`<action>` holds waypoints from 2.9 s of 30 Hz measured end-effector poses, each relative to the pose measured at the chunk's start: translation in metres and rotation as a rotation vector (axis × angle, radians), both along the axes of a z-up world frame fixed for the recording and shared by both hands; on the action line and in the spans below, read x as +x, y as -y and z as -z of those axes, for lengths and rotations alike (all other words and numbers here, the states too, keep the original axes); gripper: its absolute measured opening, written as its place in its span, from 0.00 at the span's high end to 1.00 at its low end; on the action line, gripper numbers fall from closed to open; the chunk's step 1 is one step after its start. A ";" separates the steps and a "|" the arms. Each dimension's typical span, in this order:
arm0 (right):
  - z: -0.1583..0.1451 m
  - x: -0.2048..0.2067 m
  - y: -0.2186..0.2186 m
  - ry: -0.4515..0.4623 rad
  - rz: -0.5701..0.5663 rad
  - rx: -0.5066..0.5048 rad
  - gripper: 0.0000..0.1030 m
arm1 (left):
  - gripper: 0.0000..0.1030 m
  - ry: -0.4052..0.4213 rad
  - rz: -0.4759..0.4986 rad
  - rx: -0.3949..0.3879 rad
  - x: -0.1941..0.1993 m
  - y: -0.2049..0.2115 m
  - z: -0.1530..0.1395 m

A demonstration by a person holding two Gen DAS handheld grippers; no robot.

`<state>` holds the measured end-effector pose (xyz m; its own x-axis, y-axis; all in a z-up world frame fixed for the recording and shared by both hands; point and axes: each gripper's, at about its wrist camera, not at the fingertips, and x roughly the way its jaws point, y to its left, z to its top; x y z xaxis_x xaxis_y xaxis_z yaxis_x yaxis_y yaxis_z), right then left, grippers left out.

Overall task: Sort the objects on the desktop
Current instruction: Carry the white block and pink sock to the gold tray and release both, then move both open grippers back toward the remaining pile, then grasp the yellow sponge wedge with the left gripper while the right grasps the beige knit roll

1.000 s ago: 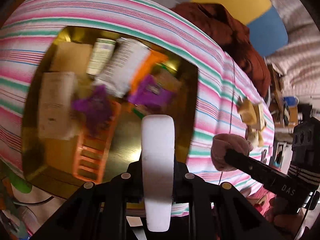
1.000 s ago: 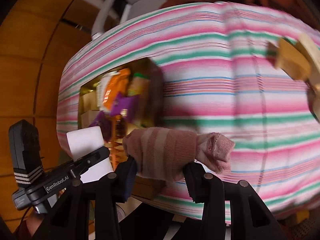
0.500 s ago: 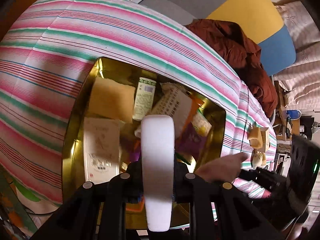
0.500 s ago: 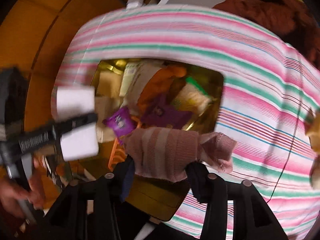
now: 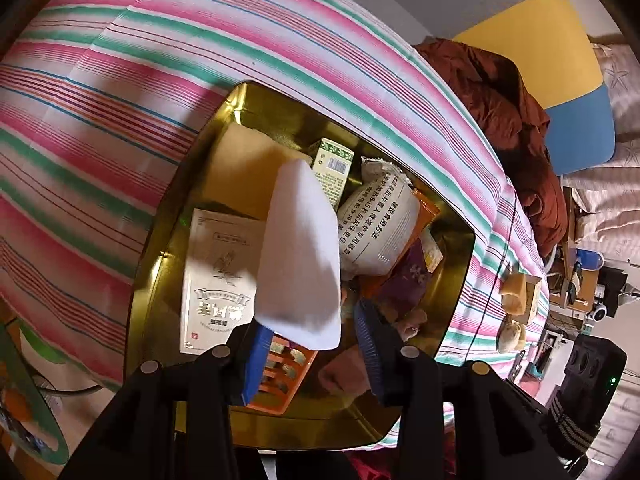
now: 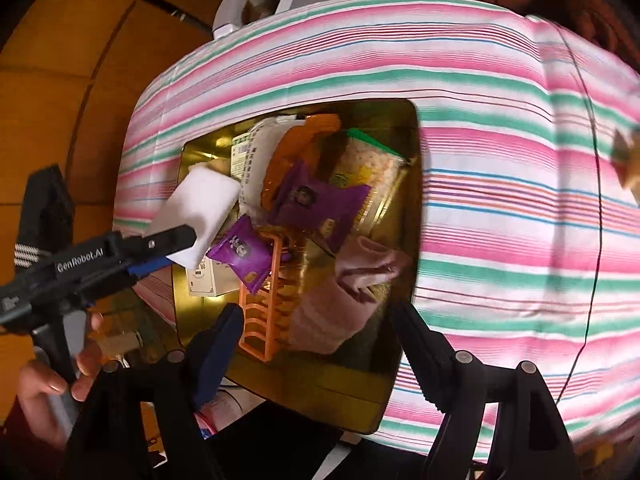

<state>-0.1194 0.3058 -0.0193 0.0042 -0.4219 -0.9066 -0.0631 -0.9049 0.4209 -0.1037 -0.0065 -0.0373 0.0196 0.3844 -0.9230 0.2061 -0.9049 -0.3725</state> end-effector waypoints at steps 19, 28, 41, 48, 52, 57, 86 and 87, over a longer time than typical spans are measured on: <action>-0.009 0.030 -0.086 -0.010 0.216 -0.054 0.23 | 0.60 -0.079 -0.005 -0.051 0.018 -0.031 -0.026; -0.010 0.052 -0.148 0.000 0.299 -0.049 0.22 | 0.60 -0.104 -0.158 -0.166 0.038 -0.028 -0.041; 0.001 0.079 -0.228 0.011 0.378 -0.059 0.20 | 0.57 -0.107 0.110 -0.097 0.063 -0.159 -0.047; 0.009 0.102 -0.288 0.020 0.468 -0.035 0.20 | 0.53 -0.085 0.297 -0.052 0.081 -0.243 -0.038; 0.017 0.115 -0.322 0.033 0.522 -0.020 0.18 | 0.51 -0.065 0.381 -0.041 0.089 -0.288 -0.031; 0.025 0.124 -0.358 0.038 0.591 -0.002 0.16 | 0.51 -0.045 0.455 -0.061 0.097 -0.323 -0.025; 0.076 0.055 -0.425 0.006 0.621 0.065 0.36 | 0.50 -0.048 0.548 -0.135 0.041 -0.441 0.001; 0.075 0.057 -0.426 0.003 0.618 0.059 0.37 | 0.49 -0.051 0.564 -0.135 0.038 -0.450 0.003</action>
<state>-0.0620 0.7320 -0.0947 -0.2221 -0.2965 -0.9288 -0.5842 -0.7222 0.3703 -0.0655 0.4433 -0.0403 0.1410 0.2065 -0.9682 -0.3366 -0.9098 -0.2430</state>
